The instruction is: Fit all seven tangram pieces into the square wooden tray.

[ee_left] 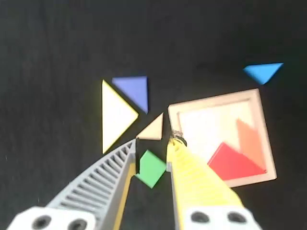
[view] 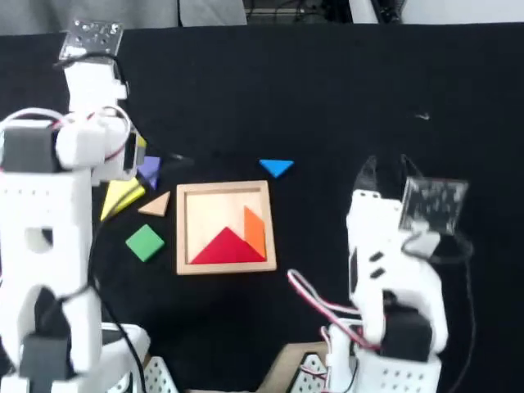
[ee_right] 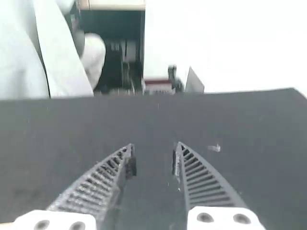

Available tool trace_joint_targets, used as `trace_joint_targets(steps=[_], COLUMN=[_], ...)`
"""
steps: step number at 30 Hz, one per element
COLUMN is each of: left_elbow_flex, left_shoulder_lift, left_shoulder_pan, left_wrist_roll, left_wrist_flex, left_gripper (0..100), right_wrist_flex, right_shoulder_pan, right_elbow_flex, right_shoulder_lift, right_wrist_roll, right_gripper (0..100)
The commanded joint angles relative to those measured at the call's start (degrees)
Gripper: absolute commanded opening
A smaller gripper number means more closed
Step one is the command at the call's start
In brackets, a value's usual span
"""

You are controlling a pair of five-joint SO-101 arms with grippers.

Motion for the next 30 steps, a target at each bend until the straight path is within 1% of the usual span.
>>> trace_joint_targets(steps=[1, 4, 7, 11, 15, 19, 21, 24, 29, 30], left_elbow_flex=[-0.31, -0.22, -0.22, -0.22, -0.13, 4.35, 8.84, 17.1, 33.27, 37.32], left_shoulder_lift=[-9.58, -17.23, -26.11, -35.43, -42.64, -49.32, -53.45, -61.89, -81.41, -85.19], left_shoulder_pan=[3.65, 7.34, 12.35, 15.25, 15.6, 15.43, 15.25, 15.08, 14.9, 13.93], left_wrist_roll=[-0.97, -6.51, -11.16, -10.37, -10.2, -10.2, -10.2, -10.11, -10.11, -10.11], left_wrist_flex=[0.35, 0.35, 0.09, -0.09, -0.09, -0.53, -3.25, -9.49, -21.19, -23.38], left_gripper=[12, 12, 12, 12, 12, 12, 12, 12, 12, 12], right_wrist_flex=[0.18, 0.18, -0.09, -0.18, -0.26, -0.26, -0.26, -0.26, 0.18, 0.18], right_shoulder_pan=[0.35, 0.35, 0.44, 0.62, 0.35, 0.35, 0.35, 0.35, 0.35, 0.35], right_elbow_flex=[0.66, 0.92, -1.36, -4.18, -10.59, -17.89, -20.53, -22.73, -24.66, -25.19], right_shoulder_lift=[-8.66, -16.04, -15.87, -15.96, -16.04, -16.04, -15.96, -15.96, -15.96, -15.96], right_wrist_roll=[-0.53, -0.44, -0.26, -0.09, -0.09, -0.53, -0.18, -0.09, -0.09, -0.09], right_gripper=[13.8, 13.8, 14.1, 14.0, 13.8, 14.1, 14.1, 14.1, 13.9, 13.9])
